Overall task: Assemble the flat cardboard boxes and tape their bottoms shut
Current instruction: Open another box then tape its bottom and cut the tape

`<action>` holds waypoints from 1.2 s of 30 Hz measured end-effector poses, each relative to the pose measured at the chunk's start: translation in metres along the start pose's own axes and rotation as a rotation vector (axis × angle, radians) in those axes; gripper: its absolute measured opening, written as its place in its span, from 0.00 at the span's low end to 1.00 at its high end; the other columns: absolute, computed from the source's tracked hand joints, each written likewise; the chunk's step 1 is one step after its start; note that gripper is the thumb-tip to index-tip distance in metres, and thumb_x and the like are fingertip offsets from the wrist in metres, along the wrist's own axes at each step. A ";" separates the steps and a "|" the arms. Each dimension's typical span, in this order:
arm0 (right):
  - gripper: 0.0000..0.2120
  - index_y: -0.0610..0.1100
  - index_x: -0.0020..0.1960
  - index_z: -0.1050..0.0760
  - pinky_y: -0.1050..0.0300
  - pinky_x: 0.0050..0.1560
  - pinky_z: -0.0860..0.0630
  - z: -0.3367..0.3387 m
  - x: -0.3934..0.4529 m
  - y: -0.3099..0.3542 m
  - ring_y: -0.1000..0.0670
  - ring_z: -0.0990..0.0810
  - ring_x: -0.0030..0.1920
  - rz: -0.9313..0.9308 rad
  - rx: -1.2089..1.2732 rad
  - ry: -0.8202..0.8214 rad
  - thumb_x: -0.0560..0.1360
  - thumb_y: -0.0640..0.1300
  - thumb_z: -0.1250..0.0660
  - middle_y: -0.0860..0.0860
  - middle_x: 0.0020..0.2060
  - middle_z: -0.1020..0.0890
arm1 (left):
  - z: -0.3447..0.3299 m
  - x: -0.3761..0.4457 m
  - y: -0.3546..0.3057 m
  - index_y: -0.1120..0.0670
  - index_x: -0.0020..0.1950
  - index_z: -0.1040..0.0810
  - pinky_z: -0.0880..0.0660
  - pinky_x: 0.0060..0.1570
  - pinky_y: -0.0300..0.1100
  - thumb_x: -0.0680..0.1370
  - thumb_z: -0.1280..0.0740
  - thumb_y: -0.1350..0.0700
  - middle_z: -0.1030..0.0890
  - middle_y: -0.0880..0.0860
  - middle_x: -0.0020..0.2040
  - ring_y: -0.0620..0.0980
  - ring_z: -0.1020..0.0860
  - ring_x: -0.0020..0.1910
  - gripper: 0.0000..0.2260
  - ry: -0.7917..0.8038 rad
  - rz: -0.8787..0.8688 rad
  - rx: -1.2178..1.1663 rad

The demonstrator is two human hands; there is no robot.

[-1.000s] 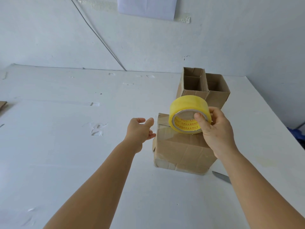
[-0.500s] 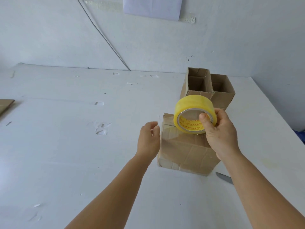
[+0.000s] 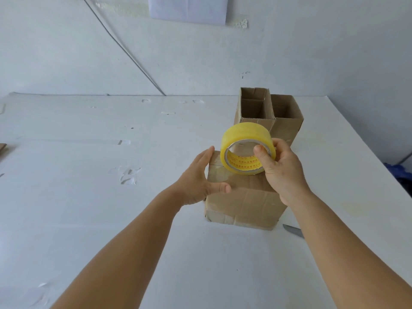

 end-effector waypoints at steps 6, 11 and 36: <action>0.08 0.54 0.50 0.25 0.60 0.48 0.27 -0.003 0.009 0.006 0.54 0.22 0.46 -0.089 0.265 0.171 0.74 0.45 0.30 0.49 0.46 0.20 | 0.003 -0.003 -0.009 0.50 0.78 0.51 0.46 0.73 0.45 0.60 0.27 0.37 0.45 0.45 0.76 0.44 0.47 0.75 0.53 0.023 -0.011 0.125; 0.16 0.57 0.47 0.22 0.63 0.42 0.28 0.048 0.026 0.018 0.60 0.21 0.38 0.001 0.223 0.139 0.70 0.36 0.28 0.60 0.36 0.19 | 0.005 -0.002 -0.006 0.49 0.78 0.52 0.47 0.73 0.46 0.60 0.28 0.33 0.46 0.43 0.76 0.44 0.48 0.75 0.54 0.043 0.001 0.175; 0.07 0.66 0.45 0.22 0.56 0.51 0.29 0.103 0.015 -0.037 0.54 0.25 0.51 -0.038 -0.442 0.228 0.68 0.57 0.30 0.57 0.49 0.24 | 0.000 0.006 -0.007 0.45 0.77 0.50 0.45 0.70 0.46 0.60 0.27 0.36 0.40 0.38 0.69 0.42 0.46 0.71 0.52 0.065 -0.019 0.208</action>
Point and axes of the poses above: each hand's wrist, its own x-axis towards the middle knuckle, its own z-axis out of the back of the hand, y = z × x, the point moved 10 cm from there along x, towards the middle knuckle
